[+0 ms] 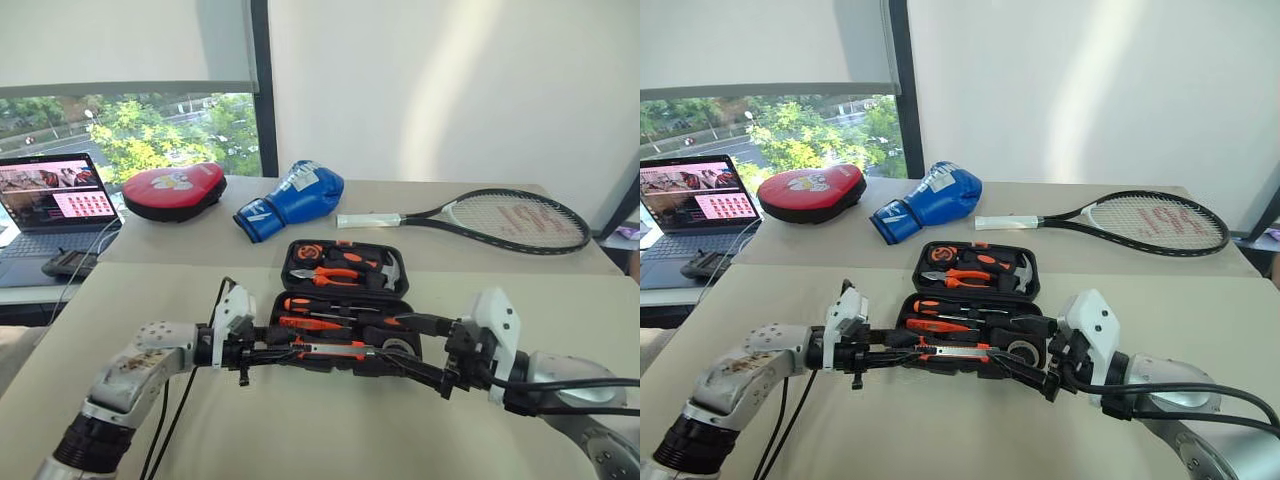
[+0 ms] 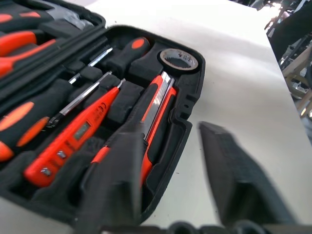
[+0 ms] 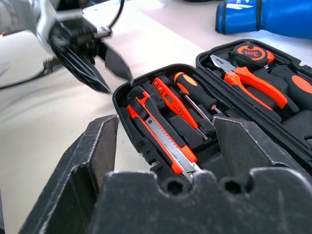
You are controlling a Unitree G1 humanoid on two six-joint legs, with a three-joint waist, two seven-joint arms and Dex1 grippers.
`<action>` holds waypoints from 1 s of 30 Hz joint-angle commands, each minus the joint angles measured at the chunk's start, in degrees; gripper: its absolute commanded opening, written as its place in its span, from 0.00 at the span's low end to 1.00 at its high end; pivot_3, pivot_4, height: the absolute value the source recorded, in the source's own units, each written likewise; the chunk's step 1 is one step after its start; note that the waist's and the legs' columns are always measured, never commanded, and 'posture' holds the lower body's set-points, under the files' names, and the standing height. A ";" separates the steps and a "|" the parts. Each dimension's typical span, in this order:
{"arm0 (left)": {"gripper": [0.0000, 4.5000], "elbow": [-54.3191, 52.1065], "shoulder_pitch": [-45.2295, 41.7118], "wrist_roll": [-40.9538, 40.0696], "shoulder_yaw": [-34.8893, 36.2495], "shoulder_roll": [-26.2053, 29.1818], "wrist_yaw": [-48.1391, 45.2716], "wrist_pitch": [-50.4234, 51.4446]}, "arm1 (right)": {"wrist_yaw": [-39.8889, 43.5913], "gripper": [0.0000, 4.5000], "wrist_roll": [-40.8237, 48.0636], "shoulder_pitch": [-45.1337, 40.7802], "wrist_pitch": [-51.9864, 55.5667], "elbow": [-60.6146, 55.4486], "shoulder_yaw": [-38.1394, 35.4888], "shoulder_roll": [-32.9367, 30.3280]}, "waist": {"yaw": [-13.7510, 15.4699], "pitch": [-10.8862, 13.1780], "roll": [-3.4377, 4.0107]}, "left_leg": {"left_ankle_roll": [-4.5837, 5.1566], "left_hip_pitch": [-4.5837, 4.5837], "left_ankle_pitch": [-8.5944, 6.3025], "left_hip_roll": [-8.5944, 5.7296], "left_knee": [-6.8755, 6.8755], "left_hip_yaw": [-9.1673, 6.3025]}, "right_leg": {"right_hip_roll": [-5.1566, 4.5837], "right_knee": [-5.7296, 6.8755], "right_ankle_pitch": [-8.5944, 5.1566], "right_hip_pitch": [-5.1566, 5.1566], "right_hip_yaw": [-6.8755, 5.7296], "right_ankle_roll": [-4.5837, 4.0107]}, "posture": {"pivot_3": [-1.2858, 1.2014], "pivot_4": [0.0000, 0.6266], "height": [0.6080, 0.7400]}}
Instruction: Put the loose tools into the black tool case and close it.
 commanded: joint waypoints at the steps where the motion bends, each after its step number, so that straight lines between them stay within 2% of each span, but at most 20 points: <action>1: 0.03 2.60 -1.48 4.05 -2.45 -2.34 2.27 -2.22 | -2.14 0.81 1.05 0.73 -1.30 -3.22 -1.22 -0.57 | 0.00 0.00 0.00 | 0.01 0.01 0.00 0.00 0.00 0.00 | 0.00 0.00 0.00 0.01 0.00 0.00 | 0.52 0.24 1.00; 6: 0.01 8.23 -4.16 8.31 -5.54 -5.71 6.27 1.73 | -4.00 0.81 2.02 2.34 -1.29 -4.57 -2.09 -1.38 | 0.42 0.00 0.00 | 0.17 0.03 -0.09 0.00 0.02 -0.03 | 0.01 0.01 0.01 0.05 -0.04 0.00 | 0.52 0.24 1.00; 8: 0.01 9.96 -5.02 7.91 -5.92 -6.35 7.49 6.53 | -4.87 0.81 2.84 2.80 -1.19 -4.99 -2.46 -1.55 | 0.48 -0.01 0.01 | 0.21 0.09 -0.11 -0.01 0.05 -0.01 | 0.01 0.01 0.04 0.10 0.00 0.00 | 0.52 0.24 1.00; 9: 0.01 10.58 -5.53 6.52 -5.02 -7.26 8.37 9.30 | -5.26 0.81 3.29 3.04 -1.12 -5.22 -2.61 -1.62 | 0.64 -0.02 0.02 | 0.22 0.14 -0.11 -0.01 0.06 -0.02 | 0.00 0.02 0.05 0.16 0.00 0.00 | 0.52 0.24 1.00; 13: 0.01 13.76 -9.79 -2.51 2.20 -11.65 13.99 30.73 | -6.35 0.81 4.83 4.58 -0.81 -5.11 -2.62 -1.90 | 1.30 -0.04 0.02 | 0.36 0.19 0.13 0.00 0.14 -0.03 | -0.05 -0.04 0.19 0.25 0.01 0.11 | 0.52 0.24 1.00; 18: 0.01 17.71 -13.17 -6.28 9.45 -15.67 21.77 45.57 | -6.74 0.81 4.02 6.53 -1.07 -3.27 -1.04 -2.40 | 1.00 -0.09 0.01 | 0.33 0.29 0.36 0.01 0.17 -0.03 | 0.04 0.01 0.20 0.29 0.12 0.45 | 0.52 0.24 1.00; 22: 0.01 16.07 -13.51 -8.08 13.51 -17.64 24.88 48.73 | -6.68 0.81 3.15 7.34 -1.90 -2.32 0.09 -2.41 | 0.64 -0.12 -0.02 | 0.24 0.33 0.42 0.02 0.11 -0.03 | 0.06 0.08 0.24 0.28 0.15 0.38 | 0.52 0.24 1.00; 25: 0.01 11.13 -13.06 -10.66 15.48 -17.27 23.54 46.20 | -6.44 0.81 3.10 6.95 -2.34 -1.82 0.19 -2.23 | 0.54 -0.12 -0.03 | 0.21 0.27 0.43 0.03 0.08 -0.03 | 0.06 0.06 0.50 0.20 0.17 -0.04 | 0.52 0.24 1.00; 28: 0.01 5.75 -15.00 -17.09 22.73 -18.41 22.63 43.07 | -6.35 0.81 3.70 5.92 -2.98 -0.87 -0.64 -1.96 | 0.33 -0.09 -0.07 | 0.17 0.05 0.45 0.06 0.06 -0.04 | 0.05 0.04 0.54 -0.01 0.17 -0.13 | 0.52 0.24 1.00; 30: 0.01 4.48 -16.20 -18.62 24.65 -17.77 22.40 41.73 | -6.63 0.81 4.31 4.66 -3.16 0.30 -1.33 -1.77 | 0.26 -0.04 -0.15 | 0.13 -0.12 0.48 0.08 0.04 -0.06 | 0.06 0.03 0.54 -0.17 0.16 -0.17 | 0.52 0.24 1.00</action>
